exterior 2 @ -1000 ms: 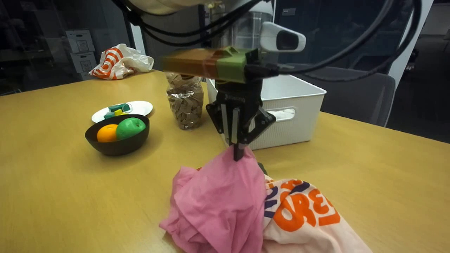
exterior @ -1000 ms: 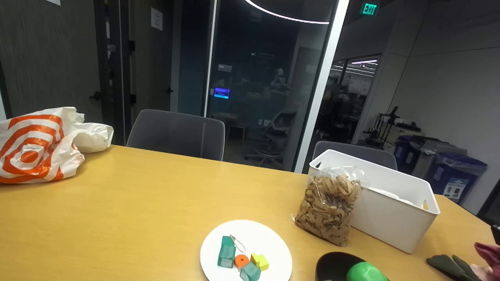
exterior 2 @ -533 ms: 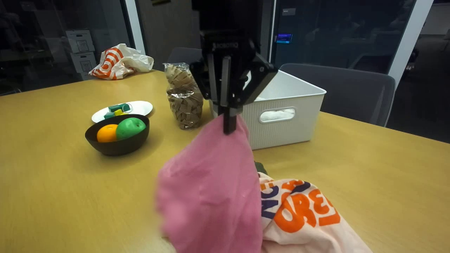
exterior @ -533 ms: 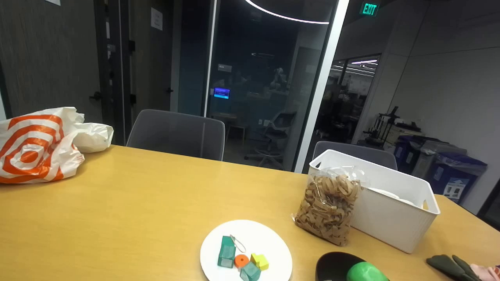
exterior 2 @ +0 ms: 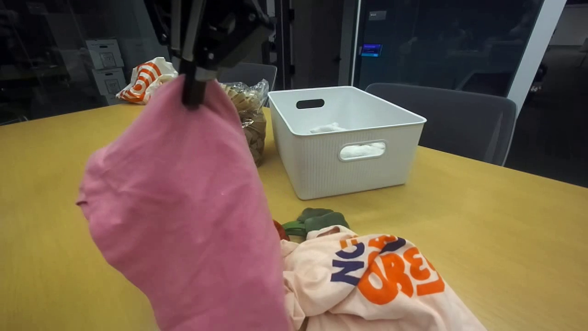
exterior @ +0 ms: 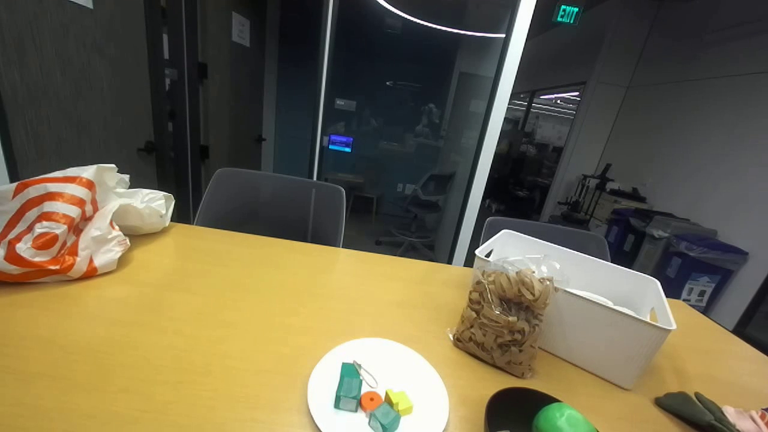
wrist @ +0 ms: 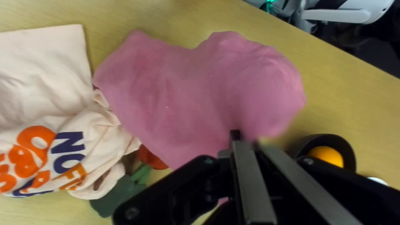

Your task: Remove the objects from the basket

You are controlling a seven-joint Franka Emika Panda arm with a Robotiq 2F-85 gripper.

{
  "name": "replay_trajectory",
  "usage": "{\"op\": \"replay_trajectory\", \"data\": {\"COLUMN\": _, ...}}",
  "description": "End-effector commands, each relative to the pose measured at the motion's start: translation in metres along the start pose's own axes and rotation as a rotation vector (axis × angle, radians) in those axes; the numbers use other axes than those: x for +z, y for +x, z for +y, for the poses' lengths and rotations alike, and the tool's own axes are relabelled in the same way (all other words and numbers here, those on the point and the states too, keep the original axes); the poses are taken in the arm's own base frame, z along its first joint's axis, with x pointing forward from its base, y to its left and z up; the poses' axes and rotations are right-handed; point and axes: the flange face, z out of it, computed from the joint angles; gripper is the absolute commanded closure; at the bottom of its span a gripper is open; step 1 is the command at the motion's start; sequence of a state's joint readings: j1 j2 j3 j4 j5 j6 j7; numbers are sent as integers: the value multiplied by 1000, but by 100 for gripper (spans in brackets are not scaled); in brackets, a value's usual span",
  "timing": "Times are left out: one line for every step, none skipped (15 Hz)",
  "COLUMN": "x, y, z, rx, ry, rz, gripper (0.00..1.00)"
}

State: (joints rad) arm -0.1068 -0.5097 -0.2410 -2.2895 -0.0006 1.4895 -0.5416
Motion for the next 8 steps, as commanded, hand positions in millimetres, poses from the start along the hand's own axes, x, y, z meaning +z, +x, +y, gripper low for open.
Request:
{"op": "replay_trajectory", "data": {"x": -1, "y": 23, "z": -23, "rx": -125, "ry": 152, "rz": 11, "gripper": 99}}
{"op": "replay_trajectory", "data": {"x": 3, "y": 33, "z": -29, "rx": -154, "ry": 195, "rz": 18, "gripper": 99}}
{"op": "replay_trajectory", "data": {"x": 10, "y": 45, "z": -36, "rx": -182, "ry": 237, "rz": 18, "gripper": 99}}
{"op": "replay_trajectory", "data": {"x": 17, "y": 55, "z": -43, "rx": -211, "ry": 278, "rz": 20, "gripper": 99}}
{"op": "replay_trajectory", "data": {"x": 23, "y": 65, "z": -50, "rx": -240, "ry": 322, "rz": 16, "gripper": 99}}
{"op": "replay_trajectory", "data": {"x": 26, "y": 73, "z": -57, "rx": -273, "ry": 365, "rz": 16, "gripper": 99}}
{"op": "replay_trajectory", "data": {"x": 28, "y": 80, "z": -66, "rx": -306, "ry": 409, "rz": 13, "gripper": 99}}
{"op": "replay_trajectory", "data": {"x": 29, "y": 85, "z": -76, "rx": -341, "ry": 450, "rz": 9, "gripper": 99}}
